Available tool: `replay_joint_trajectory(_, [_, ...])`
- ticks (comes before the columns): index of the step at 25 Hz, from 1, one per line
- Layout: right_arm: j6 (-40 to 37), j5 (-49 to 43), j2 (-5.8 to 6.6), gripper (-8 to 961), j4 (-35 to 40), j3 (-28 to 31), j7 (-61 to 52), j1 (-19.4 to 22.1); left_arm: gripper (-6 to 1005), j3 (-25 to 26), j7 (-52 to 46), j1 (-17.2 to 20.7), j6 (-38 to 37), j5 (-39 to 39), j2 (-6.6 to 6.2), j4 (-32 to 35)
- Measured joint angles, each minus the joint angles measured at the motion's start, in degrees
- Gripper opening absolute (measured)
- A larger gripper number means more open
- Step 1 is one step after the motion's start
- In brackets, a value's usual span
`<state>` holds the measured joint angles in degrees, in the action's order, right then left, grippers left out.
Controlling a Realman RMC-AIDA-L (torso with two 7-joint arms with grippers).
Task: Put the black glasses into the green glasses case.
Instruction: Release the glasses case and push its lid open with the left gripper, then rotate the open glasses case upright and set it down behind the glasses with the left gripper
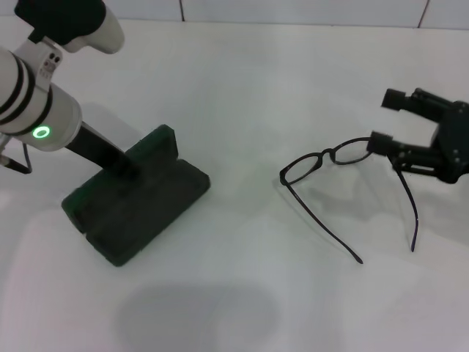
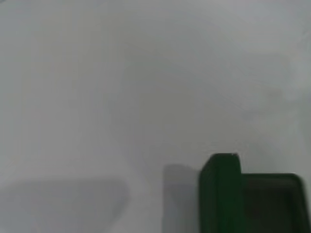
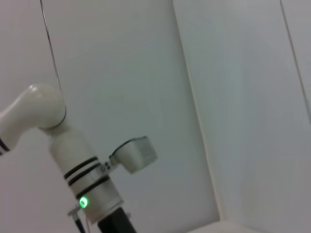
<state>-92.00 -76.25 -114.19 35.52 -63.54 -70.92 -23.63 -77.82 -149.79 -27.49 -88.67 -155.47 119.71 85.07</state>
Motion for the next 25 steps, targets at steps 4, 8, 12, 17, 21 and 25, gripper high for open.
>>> replay_joint_trajectory(4, [-1.8, 0.0, 0.22, 870, 0.0, 3.1, 0.0, 0.5, 304, 0.0, 0.0, -0.1, 0.0, 0.0, 0.0, 0.3])
replay_joint_trajectory(8, [-4.5, 0.0, 0.33, 870, -0.1, 6.8, 0.0, 1.8, 214, 0.1, 0.1, -0.1, 0.2, -0.1, -0.02, 3.2])
replay_joint_trajectory(12, [-8.7, -0.3, 0.71, 870, 0.0, 12.1, 0.1, 3.5, 192, -0.3, 3.5, -0.2, 3.1, 1.3, 0.03, 7.3])
replay_joint_trajectory(17, [-16.8, -0.4, 1.02, 870, -0.1, 20.9, 0.2, 5.7, 192, -0.7, 12.6, -2.4, 8.4, 4.2, -0.02, 7.0])
replay_joint_trajectory(21, [-20.9, -0.3, 0.76, 869, -0.5, 24.5, 0.9, 8.2, 192, -2.7, 19.6, -6.3, 12.5, 4.9, 0.04, 1.6])
replay_joint_trajectory(25, [-22.9, -0.3, 0.66, 869, -2.9, 26.4, 2.0, 9.8, 192, -9.0, 24.8, -8.8, 17.4, 4.4, 0.06, -3.2])
